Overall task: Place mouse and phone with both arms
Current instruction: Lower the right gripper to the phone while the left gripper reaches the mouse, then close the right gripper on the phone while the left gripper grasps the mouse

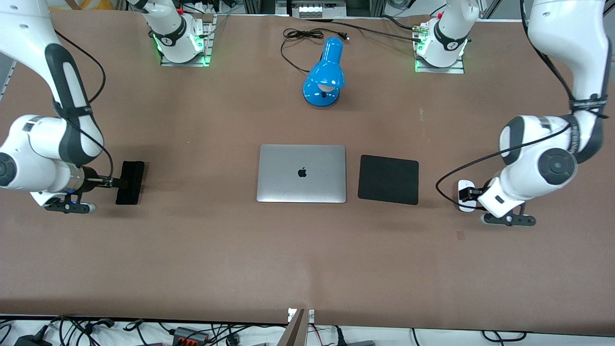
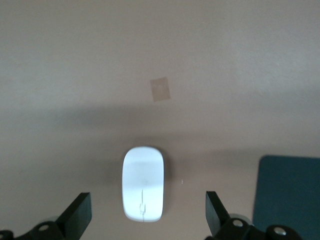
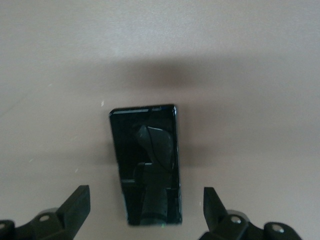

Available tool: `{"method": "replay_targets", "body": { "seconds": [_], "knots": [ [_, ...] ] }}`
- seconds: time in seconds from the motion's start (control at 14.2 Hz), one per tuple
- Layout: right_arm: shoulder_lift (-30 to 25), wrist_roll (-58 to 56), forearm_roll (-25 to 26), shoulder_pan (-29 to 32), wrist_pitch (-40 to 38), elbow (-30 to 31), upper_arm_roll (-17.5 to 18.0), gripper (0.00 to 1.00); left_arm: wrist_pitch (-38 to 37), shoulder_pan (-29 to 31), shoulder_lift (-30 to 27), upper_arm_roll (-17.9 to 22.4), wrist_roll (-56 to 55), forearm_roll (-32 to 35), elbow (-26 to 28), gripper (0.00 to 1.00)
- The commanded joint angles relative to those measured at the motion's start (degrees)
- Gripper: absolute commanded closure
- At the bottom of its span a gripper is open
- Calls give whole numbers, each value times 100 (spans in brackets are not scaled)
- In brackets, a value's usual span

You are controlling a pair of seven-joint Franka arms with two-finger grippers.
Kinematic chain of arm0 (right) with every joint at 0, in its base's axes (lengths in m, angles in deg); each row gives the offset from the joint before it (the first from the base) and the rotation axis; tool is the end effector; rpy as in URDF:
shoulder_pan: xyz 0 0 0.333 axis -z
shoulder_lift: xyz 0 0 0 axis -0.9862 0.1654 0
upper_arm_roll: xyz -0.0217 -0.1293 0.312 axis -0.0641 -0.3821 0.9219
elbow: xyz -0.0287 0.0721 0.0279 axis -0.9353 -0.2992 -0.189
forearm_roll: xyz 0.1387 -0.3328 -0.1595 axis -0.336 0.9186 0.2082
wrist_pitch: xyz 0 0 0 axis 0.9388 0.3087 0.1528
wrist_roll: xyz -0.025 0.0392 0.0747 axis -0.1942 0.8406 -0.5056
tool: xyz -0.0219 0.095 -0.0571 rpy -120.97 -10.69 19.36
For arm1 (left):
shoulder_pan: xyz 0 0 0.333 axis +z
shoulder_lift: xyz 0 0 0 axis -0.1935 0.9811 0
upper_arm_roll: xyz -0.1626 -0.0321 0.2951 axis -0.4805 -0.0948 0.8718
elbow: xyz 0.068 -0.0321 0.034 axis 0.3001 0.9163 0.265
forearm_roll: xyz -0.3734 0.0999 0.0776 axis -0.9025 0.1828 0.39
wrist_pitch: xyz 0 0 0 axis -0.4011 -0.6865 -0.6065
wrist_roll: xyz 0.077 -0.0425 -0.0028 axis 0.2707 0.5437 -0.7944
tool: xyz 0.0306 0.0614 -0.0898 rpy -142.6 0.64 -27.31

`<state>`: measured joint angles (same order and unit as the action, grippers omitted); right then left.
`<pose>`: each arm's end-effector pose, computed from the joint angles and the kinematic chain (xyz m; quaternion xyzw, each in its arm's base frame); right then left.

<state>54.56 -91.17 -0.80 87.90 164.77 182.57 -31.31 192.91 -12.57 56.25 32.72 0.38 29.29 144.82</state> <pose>0.6465 -0.1077 0.2525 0.9947 -0.0444 -0.0921 0.0090 0.6584 -0.0141 0.2931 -0.9991 0.0259 0.0072 0.0321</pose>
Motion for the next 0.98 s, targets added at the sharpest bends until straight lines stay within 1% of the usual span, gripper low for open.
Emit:
{"method": "replay_targets", "body": {
  "seconds": [0.0, 0.14, 0.28, 0.35, 0.7, 0.84, 0.91],
  "knots": [
    [242, 13, 111, 67, 331, -10, 9, 0, 941, 97, -152, -13, 55, 142, 843, 0],
    [278, 13, 111, 67, 368, 34, 8, 0, 1364, 167, -170, -13, 55, 142, 1230, 0],
    [278, 13, 111, 58, 368, 182, 8, 0, 2065, 246, -117, -13, 81, 142, 1556, 0],
    [287, 13, 111, 58, 402, 270, 8, 0, 2286, 246, -56, -13, 125, 142, 1653, 0],
    [462, 22, 102, 49, 455, 280, 17, 0, 2815, 413, 278, -13, 248, 151, 1680, 0],
    [550, 13, 111, 58, 552, 280, 17, 0, 2921, 439, 287, -13, 266, 151, 1750, 16],
    [550, -4, 111, 50, 543, 280, 17, 0, 2921, 440, 296, -13, 257, 151, 1794, 27]
  ]
}}
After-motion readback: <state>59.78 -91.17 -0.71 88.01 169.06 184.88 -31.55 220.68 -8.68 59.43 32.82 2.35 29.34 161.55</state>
